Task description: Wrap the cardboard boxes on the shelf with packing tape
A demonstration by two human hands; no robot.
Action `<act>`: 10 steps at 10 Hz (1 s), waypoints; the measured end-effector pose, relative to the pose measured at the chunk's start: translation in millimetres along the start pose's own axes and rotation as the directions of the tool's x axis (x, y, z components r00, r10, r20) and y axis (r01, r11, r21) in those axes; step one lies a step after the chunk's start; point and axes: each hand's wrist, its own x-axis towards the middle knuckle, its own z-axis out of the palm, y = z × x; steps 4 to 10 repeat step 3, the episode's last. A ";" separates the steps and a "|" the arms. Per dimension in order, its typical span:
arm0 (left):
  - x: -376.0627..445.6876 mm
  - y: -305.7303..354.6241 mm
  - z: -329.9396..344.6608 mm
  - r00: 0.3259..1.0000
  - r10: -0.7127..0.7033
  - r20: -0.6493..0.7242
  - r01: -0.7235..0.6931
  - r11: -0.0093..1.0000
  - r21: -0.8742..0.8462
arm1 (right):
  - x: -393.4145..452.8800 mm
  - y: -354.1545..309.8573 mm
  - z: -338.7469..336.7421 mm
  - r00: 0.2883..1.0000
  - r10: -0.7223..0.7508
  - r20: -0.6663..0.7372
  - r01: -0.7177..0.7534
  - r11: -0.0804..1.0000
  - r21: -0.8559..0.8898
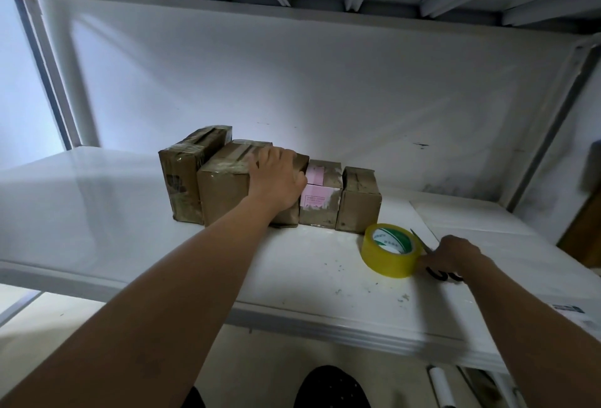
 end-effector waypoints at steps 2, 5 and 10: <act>0.0 1.7 -21.8 0.994 0.023 -0.102 -0.041 0.983 -0.178 | -7.1 -7.4 2.0 0.995 -0.019 0.099 0.034 0.988 -0.148; -7.4 10.0 -44.2 0.986 -0.122 -0.112 0.046 0.851 -0.523 | -4.8 -9.9 -7.5 0.989 -0.037 0.142 0.056 0.990 -0.128; -7.4 10.0 -44.2 0.986 -0.122 -0.112 0.046 0.851 -0.523 | -4.8 -9.9 -7.5 0.989 -0.037 0.142 0.056 0.990 -0.128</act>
